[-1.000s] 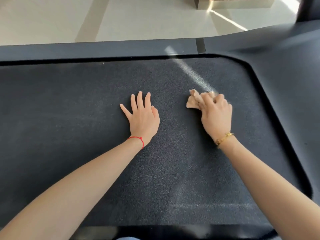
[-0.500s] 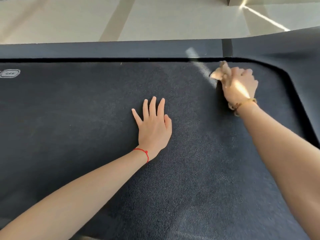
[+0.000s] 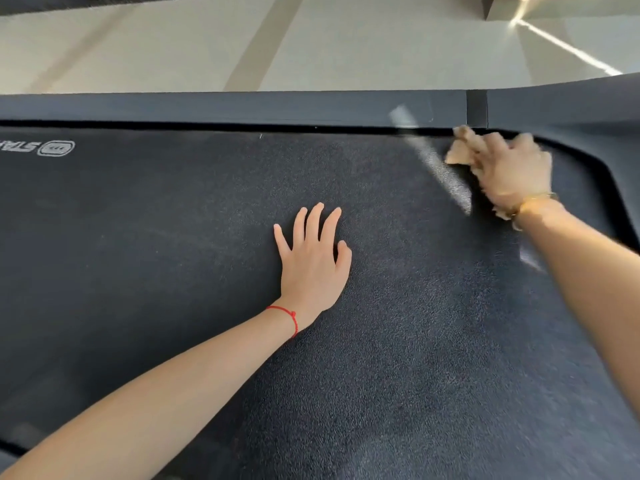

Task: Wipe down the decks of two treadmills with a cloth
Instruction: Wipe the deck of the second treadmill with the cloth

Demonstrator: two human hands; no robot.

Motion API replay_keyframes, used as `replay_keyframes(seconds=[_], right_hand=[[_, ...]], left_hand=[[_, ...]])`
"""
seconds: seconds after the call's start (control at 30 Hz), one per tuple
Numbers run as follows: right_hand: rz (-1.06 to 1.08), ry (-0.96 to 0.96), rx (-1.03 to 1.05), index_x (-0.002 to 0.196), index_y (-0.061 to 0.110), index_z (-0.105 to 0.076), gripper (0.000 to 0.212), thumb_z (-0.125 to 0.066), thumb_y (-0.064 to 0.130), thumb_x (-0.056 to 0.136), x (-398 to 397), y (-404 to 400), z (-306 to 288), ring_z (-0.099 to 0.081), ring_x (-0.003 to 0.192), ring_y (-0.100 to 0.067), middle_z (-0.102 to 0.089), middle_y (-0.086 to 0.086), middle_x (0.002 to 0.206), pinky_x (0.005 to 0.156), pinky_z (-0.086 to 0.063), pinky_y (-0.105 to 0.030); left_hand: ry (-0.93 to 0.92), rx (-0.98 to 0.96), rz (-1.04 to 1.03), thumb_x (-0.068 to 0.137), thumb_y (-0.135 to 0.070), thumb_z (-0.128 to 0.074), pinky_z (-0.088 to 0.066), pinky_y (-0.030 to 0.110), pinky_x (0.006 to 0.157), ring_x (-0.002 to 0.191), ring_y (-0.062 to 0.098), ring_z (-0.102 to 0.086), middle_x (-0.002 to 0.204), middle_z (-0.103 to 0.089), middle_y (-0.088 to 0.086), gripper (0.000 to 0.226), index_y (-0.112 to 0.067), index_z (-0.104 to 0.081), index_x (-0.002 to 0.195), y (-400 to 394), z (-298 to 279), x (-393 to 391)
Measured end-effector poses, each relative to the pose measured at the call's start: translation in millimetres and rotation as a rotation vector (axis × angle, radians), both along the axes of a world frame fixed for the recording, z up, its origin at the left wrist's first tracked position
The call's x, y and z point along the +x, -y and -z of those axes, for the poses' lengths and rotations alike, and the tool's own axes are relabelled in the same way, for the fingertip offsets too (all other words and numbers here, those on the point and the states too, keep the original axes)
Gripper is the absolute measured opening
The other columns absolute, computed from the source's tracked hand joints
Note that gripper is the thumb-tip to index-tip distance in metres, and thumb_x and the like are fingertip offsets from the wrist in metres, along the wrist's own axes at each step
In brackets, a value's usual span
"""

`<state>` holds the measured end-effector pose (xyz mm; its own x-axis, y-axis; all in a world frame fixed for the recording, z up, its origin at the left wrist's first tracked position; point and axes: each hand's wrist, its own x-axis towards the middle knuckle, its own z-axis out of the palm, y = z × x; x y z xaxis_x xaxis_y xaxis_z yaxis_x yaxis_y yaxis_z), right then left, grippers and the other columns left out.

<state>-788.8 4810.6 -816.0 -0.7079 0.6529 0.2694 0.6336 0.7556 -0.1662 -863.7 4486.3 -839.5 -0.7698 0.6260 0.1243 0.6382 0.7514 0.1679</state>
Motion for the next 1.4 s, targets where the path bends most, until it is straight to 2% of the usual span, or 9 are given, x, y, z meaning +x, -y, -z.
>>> replay_keyframes(seconds=[0.27, 0.43, 0.6, 0.67, 0.73, 0.83, 0.9, 1.17, 1.4], right_hand=[[0.125, -0.055, -0.029, 0.118, 0.002, -0.05, 0.034, -0.052, 0.027, 0.096, 51.4, 16.2, 1.9, -0.053, 0.095, -0.05, -0.05, -0.035, 0.109, 0.082, -0.04, -0.054], [-0.241, -0.022, 0.073, 0.132, 0.028, -0.043, 0.045, -0.054, 0.014, 0.09, 72.5, 114.3, 0.2, -0.053, 0.088, -0.037, -0.054, -0.012, 0.108, 0.068, -0.043, -0.043], [-0.436, -0.051, 0.012, 0.133, 0.029, -0.043, 0.05, -0.064, 0.019, 0.089, 101.7, 148.2, -3.0, -0.055, 0.074, -0.033, -0.043, -0.002, 0.097, 0.064, -0.039, -0.037], [-0.365, -0.09, 0.108, 0.131, 0.035, -0.036, 0.054, -0.066, 0.022, 0.088, 116.7, 122.7, -7.9, -0.056, 0.071, -0.034, -0.044, -0.002, 0.095, 0.06, -0.047, -0.04], [-0.101, -0.054, 0.061, 0.128, 0.026, -0.043, 0.038, -0.053, 0.033, 0.091, 134.2, 93.2, -9.7, -0.055, 0.08, -0.039, -0.052, -0.013, 0.094, 0.066, -0.049, -0.045], [0.134, 0.066, -0.003, 0.137, 0.013, -0.043, 0.043, -0.041, 0.032, 0.099, 148.5, 95.7, -0.3, -0.053, 0.097, -0.039, -0.053, -0.02, 0.113, 0.077, -0.045, -0.047], [0.03, 0.046, 0.011, 0.139, 0.021, -0.037, 0.042, -0.046, 0.024, 0.098, 147.8, 134.0, -1.5, -0.053, 0.097, -0.037, -0.052, -0.016, 0.12, 0.074, -0.044, -0.046], [-0.427, 0.066, -0.103, 0.135, 0.025, -0.046, 0.044, -0.047, 0.024, 0.091, 187.7, 302.4, 1.4, -0.049, 0.079, -0.024, -0.047, -0.003, 0.096, 0.067, -0.04, -0.036], [0.035, 0.058, -0.053, 0.136, 0.024, -0.041, 0.043, -0.056, 0.031, 0.096, 200.9, 260.1, -12.3, -0.055, 0.081, -0.031, -0.053, -0.01, 0.097, 0.069, -0.042, -0.042]], left_hand=[[0.015, 0.02, -0.006, 0.099, -0.038, -0.03, -0.008, 0.064, 0.118, 0.15, 0.021, -0.015, 0.161, -0.023, -0.002, 0.054, -0.03, -0.028, 0.152, -0.1, 0.2, 0.4], [0.008, 0.029, -0.009, 0.1, -0.036, -0.032, -0.009, 0.064, 0.118, 0.15, 0.021, -0.015, 0.16, -0.024, -0.002, 0.053, -0.029, -0.029, 0.152, 1.1, 0.8, 0.9], [0.007, 0.042, 0.003, 0.101, -0.035, -0.033, -0.008, 0.063, 0.118, 0.15, 0.022, -0.015, 0.161, -0.024, -0.001, 0.053, -0.028, -0.028, 0.153, 2.6, 0.1, 2.3], [0.033, 0.052, 0.003, 0.101, -0.035, -0.033, -0.006, 0.063, 0.118, 0.15, 0.022, -0.014, 0.161, -0.023, -0.001, 0.053, -0.028, -0.028, 0.153, 2.5, -0.7, 2.6], [0.046, 0.059, 0.001, 0.101, -0.035, -0.034, -0.005, 0.063, 0.118, 0.15, 0.022, -0.014, 0.161, -0.023, -0.001, 0.053, -0.028, -0.029, 0.153, 1.9, -2.1, 4.2], [0.053, 0.067, 0.003, 0.1, -0.033, -0.036, -0.005, 0.065, 0.117, 0.15, 0.025, -0.014, 0.161, -0.023, 0.001, 0.053, -0.026, -0.03, 0.152, 0.4, -5.4, 6.9], [0.06, 0.078, 0.008, 0.1, -0.031, -0.036, -0.005, 0.066, 0.117, 0.15, 0.027, -0.015, 0.161, -0.025, 0.003, 0.052, -0.024, -0.032, 0.152, -0.1, -6.6, 7.0], [0.089, 0.101, 0.03, 0.101, -0.031, -0.035, -0.003, 0.066, 0.116, 0.15, 0.029, -0.014, 0.161, -0.025, 0.005, 0.052, -0.022, -0.031, 0.153, 4.9, -6.4, 7.1], [0.091, 0.098, 0.056, 0.102, -0.03, -0.033, -0.003, 0.065, 0.117, 0.15, 0.03, -0.012, 0.161, -0.024, 0.007, 0.052, -0.02, -0.031, 0.153, 9.1, -6.9, 9.0]])
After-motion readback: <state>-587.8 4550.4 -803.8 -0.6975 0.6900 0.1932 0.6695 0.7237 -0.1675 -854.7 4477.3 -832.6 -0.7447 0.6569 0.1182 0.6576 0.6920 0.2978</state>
